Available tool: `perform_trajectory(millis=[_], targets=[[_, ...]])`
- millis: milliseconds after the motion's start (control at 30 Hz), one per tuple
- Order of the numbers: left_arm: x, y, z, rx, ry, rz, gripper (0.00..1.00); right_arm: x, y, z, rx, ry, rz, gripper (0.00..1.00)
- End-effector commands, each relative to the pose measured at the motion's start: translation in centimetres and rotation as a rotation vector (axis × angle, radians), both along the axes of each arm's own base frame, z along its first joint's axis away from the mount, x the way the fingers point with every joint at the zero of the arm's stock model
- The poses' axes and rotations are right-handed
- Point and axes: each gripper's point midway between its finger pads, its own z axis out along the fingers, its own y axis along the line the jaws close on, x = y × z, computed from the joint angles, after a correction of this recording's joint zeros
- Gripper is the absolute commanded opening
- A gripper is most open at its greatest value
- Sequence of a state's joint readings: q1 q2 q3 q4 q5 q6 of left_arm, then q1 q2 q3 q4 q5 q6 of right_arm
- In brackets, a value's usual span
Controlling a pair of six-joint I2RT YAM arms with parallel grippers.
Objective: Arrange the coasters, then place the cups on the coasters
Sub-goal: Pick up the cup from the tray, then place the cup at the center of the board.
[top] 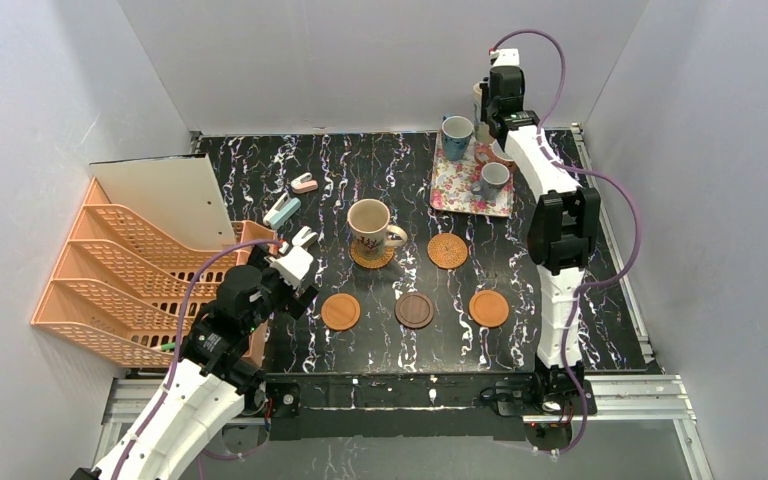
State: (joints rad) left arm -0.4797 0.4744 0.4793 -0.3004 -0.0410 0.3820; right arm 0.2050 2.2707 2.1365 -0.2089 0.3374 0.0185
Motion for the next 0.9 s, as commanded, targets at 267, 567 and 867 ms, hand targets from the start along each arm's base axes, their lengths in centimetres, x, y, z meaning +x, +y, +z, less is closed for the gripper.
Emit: perform_trajectory(millis=[267,567,867], targets=[[-0.2,0.4,-0.4,0.009,0.009,0.008,0.98,-2.9,-0.9,18.6,0.081,-0.405,-0.023,0.01],[-0.2,0.4,-0.4,0.008,0.009,0.011,0.98,-5.4,-2.9,22.1,0.046,-0.499,-0.079,0.01],[-0.2,0.2,-0.4,0.003,0.014,0.002,0.98,-11.6,-9.0,23.8,-0.010,-0.679,-0.092,0.01]])
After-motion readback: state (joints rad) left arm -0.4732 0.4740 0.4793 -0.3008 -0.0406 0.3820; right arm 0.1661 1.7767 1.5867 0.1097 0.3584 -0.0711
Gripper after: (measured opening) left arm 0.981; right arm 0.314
